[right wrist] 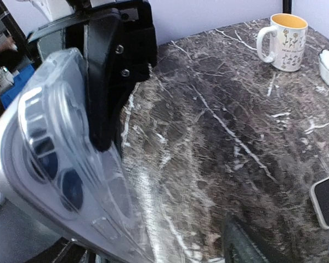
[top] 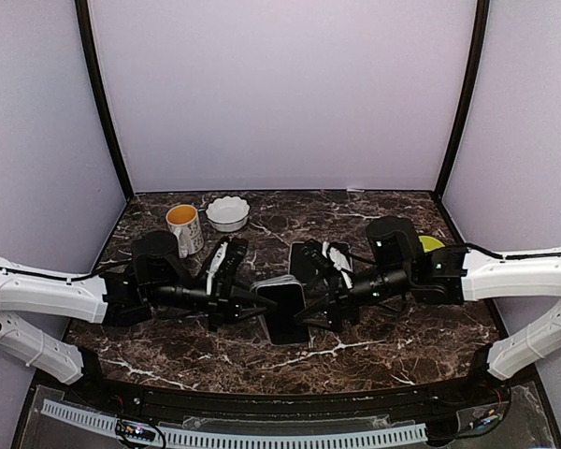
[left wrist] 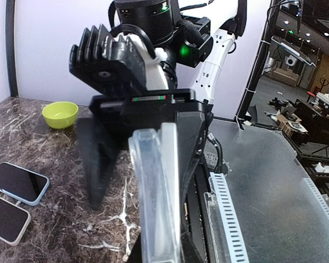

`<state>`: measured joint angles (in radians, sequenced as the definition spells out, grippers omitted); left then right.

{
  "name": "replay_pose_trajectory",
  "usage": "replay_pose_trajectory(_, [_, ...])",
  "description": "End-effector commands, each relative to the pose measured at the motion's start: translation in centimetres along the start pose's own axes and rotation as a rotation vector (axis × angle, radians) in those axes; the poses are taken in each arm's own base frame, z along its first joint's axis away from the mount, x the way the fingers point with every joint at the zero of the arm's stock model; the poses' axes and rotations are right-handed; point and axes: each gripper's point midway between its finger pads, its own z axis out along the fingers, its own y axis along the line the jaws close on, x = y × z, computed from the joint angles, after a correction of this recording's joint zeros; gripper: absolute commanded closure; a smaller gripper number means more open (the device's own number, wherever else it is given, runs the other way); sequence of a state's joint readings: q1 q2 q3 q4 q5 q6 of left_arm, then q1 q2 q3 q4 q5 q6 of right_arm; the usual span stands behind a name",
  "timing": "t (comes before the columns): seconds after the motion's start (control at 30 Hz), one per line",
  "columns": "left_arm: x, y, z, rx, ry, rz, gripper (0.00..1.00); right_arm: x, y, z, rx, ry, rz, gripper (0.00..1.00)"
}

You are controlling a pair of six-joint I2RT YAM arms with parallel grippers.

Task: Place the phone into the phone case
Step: Pass from the left arm to the right

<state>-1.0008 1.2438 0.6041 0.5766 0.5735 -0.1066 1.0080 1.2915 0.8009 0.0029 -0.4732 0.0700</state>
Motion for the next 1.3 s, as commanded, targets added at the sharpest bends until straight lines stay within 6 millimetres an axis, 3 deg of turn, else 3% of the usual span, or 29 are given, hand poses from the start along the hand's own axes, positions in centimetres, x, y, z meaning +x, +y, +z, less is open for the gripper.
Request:
replay_pose_trajectory(0.0, [-4.7, -2.6, -0.2, 0.129, -0.103, 0.048, 1.0, -1.8, 1.4, -0.1, -0.057, -0.078, -0.032, 0.4])
replay_pose_trajectory(0.27, [-4.3, -1.9, 1.4, 0.155, -0.09, -0.027, 1.0, -1.9, 2.2, 0.3, -0.081, -0.084, -0.026, 0.77])
replay_pose_trajectory(0.33, [-3.8, -1.1, 1.7, 0.12, -0.081, -0.052, 1.0, -1.6, 2.1, 0.3, -0.069, -0.079, -0.003, 0.99])
replay_pose_trajectory(0.4, [-3.2, -0.2, 1.9, 0.077, -0.069, -0.081, 1.0, -1.0, 1.7, 0.3, -0.054, -0.067, 0.031, 1.0])
replay_pose_trajectory(0.47, [-2.5, 0.6, 1.9, 0.032, -0.056, -0.109, 0.93, 0.1, 1.2, 0.5, -0.032, -0.041, 0.07, 1.0])
replay_pose_trajectory(0.57, [-0.8, 1.9, 2.0, -0.037, -0.011, -0.154, 0.71, 2.2, 0.1, 1.0, 0.019, 0.01, 0.148, 1.0])
replay_pose_trajectory(0.6, [-0.3, 2.4, 1.9, -0.063, 0.0, -0.167, 0.68, 2.9, 0.0, 1.2, 0.02, 0.025, 0.172, 1.0])
replay_pose_trajectory(0.73, [2.7, 4.9, 1.2, -0.196, 0.089, -0.259, 0.3, 5.6, -1.2, 2.0, 0.06, 0.094, 0.305, 1.0])
replay_pose_trajectory(0.8, [4.2, 6.9, 0.2, -0.305, 0.137, -0.299, 0.22, 7.5, -2.0, 2.4, 0.089, 0.142, 0.385, 1.0])
replay_pose_trajectory(0.9, [6.0, 9.7, -1.5, -0.467, 0.209, -0.323, 0.19, 10.3, -3.2, 3.0, 0.128, 0.221, 0.504, 1.0])
replay_pose_trajectory(0.93, [7.4, 10.0, -1.8, -0.491, 0.267, -0.338, 0.19, 11.1, -3.7, 3.1, 0.148, 0.244, 0.54, 1.0])
replay_pose_trajectory(0.97, [7.3, 10.4, -1.8, -0.51, 0.284, -0.327, 0.19, 11.6, -4.3, 3.3, 0.166, 0.257, 0.571, 1.0])
replay_pose_trajectory(1.0, [8.9, 10.5, -2.0, -0.525, 0.346, -0.349, 0.2, 12.2, -4.8, 3.4, 0.181, 0.275, 0.6, 1.0])
replay_pose_trajectory(1.1, [10.3, 10.8, -1.5, -0.528, 0.426, -0.39, 0.25, 13.9, -6.5, 3.5, 0.244, 0.324, 0.683, 0.98])
replay_pose_trajectory(1.2, [13.3, 10.6, -0.7, -0.497, 0.54, -0.464, 0.34, 15.4, -8.3, 3.3, 0.334, 0.383, 0.726, 0.86])
replay_pose_trajectory(1.23, [13.2, 10.5, -0.1, -0.474, 0.542, -0.483, 0.36, 16.0, -8.7, 3.2, 0.357, 0.405, 0.736, 0.84])
replay_pose_trajectory(1.27, [14.6, 10.5, 0.2, -0.469, 0.58, -0.509, 0.38, 16.5, -9.1, 3.1, 0.379, 0.424, 0.744, 0.83])
